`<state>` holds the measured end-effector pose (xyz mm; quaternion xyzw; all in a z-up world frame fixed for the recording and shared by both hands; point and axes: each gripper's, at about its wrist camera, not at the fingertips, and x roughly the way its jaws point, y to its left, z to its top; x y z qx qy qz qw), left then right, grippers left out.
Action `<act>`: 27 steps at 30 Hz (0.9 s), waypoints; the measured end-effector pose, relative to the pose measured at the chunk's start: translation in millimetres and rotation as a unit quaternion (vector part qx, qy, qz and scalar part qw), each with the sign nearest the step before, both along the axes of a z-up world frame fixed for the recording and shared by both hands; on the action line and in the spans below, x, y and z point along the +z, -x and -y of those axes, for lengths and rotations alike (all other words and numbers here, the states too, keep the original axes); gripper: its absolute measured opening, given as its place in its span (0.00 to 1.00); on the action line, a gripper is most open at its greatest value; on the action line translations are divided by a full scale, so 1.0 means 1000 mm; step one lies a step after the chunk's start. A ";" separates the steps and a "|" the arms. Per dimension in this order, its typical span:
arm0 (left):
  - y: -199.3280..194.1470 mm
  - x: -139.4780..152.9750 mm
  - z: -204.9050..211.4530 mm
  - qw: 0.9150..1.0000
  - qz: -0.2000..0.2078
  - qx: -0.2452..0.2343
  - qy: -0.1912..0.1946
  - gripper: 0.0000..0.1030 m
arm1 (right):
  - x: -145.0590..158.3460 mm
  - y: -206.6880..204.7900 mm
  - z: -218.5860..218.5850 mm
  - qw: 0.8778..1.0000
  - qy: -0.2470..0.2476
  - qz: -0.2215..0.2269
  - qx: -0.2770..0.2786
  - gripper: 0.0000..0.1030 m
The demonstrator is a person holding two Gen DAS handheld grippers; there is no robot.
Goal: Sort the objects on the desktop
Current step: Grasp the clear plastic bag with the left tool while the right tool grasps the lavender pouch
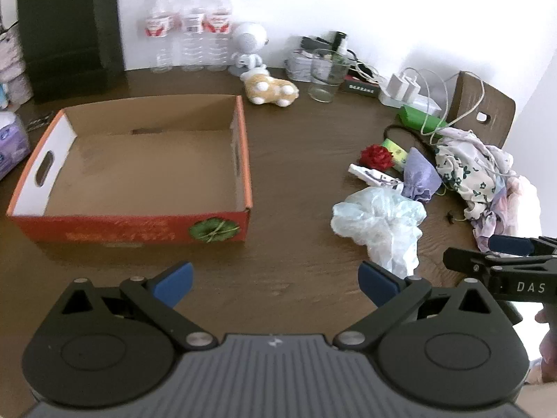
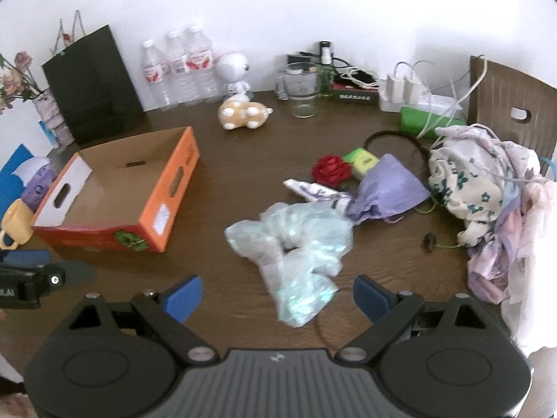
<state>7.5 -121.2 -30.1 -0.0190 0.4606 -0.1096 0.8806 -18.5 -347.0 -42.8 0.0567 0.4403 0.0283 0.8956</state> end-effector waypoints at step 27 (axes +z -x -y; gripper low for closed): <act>-0.119 -0.086 0.128 0.992 -0.071 -0.106 -0.021 1.00 | -0.071 -0.119 0.094 0.999 0.025 -0.021 -0.026 0.78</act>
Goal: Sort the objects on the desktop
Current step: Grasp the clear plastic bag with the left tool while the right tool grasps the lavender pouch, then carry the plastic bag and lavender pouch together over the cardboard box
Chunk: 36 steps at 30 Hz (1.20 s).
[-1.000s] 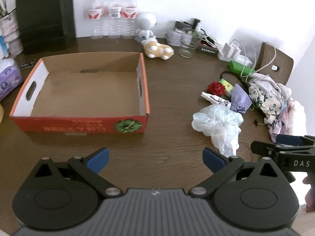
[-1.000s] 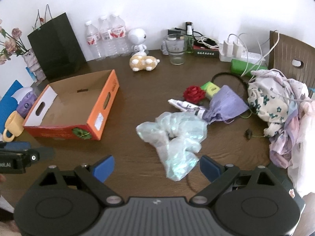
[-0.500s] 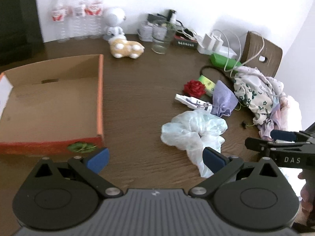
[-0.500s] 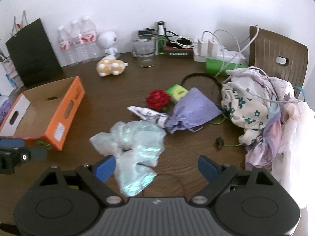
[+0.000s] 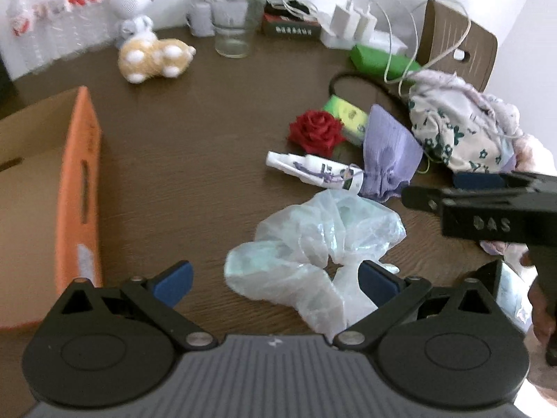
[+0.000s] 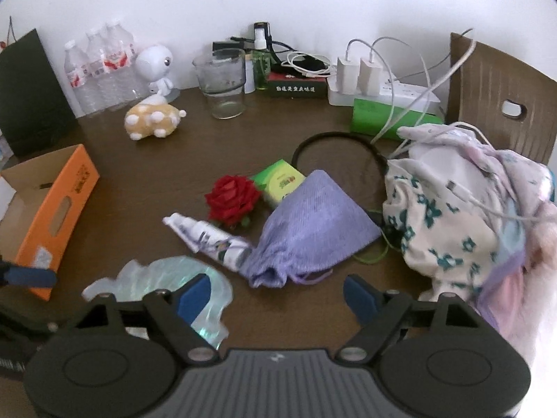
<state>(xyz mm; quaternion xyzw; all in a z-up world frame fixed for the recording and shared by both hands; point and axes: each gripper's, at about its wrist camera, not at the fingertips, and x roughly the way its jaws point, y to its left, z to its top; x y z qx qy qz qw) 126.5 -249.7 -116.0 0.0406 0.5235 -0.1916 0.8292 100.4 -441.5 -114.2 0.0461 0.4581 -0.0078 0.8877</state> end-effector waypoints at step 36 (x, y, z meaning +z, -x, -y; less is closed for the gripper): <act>-0.016 -0.039 0.008 0.998 0.026 0.027 -0.054 0.22 | -0.046 -0.047 0.001 0.998 -0.038 -0.039 -0.019 0.20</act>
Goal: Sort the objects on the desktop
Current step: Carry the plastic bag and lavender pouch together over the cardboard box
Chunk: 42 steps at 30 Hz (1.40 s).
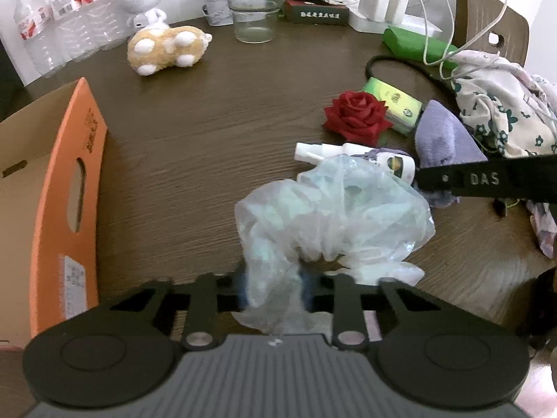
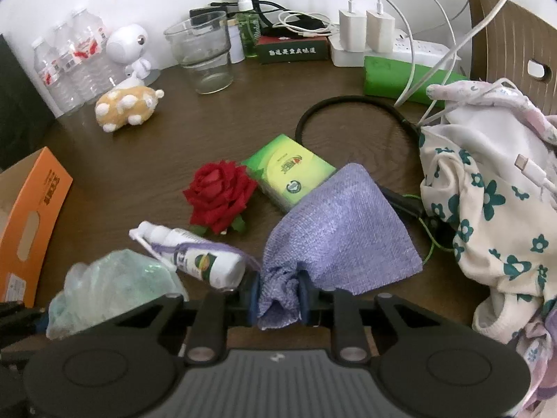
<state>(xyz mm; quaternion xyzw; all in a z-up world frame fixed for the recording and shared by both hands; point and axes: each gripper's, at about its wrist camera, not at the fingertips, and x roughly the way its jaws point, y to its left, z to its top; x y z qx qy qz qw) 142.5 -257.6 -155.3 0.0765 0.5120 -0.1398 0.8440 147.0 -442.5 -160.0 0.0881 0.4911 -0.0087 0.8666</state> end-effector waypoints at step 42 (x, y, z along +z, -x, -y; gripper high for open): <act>0.079 0.110 -0.124 0.996 0.042 -0.007 0.082 0.09 | 0.121 0.131 -0.092 0.991 -0.017 0.062 0.120 0.20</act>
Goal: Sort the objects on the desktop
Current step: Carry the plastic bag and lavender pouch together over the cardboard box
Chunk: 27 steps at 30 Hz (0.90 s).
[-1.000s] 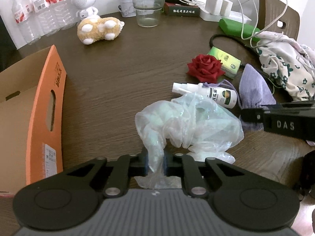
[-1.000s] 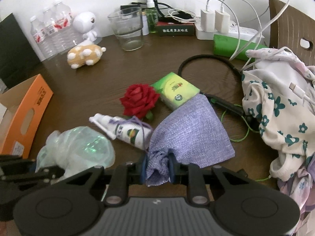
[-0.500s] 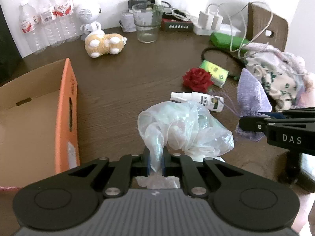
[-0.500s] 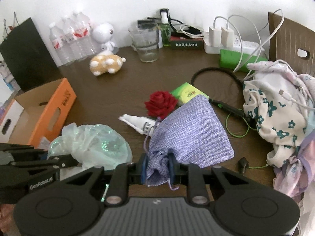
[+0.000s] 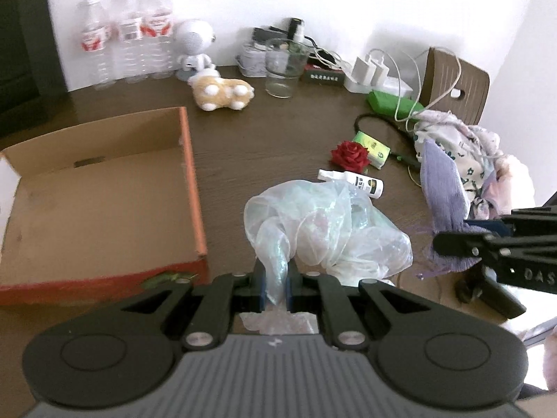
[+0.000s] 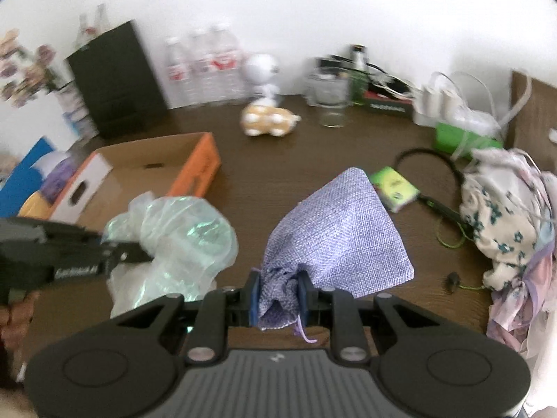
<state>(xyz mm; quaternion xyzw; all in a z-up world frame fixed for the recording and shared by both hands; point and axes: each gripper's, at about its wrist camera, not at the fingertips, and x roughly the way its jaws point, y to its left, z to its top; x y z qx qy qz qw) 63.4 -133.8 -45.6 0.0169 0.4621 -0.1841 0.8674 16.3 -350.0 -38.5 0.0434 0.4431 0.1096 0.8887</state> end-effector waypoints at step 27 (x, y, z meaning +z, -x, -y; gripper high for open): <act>0.057 0.037 -0.205 0.986 -0.047 0.159 0.030 0.09 | 0.027 0.025 -0.167 0.988 -0.052 -0.054 0.136 0.20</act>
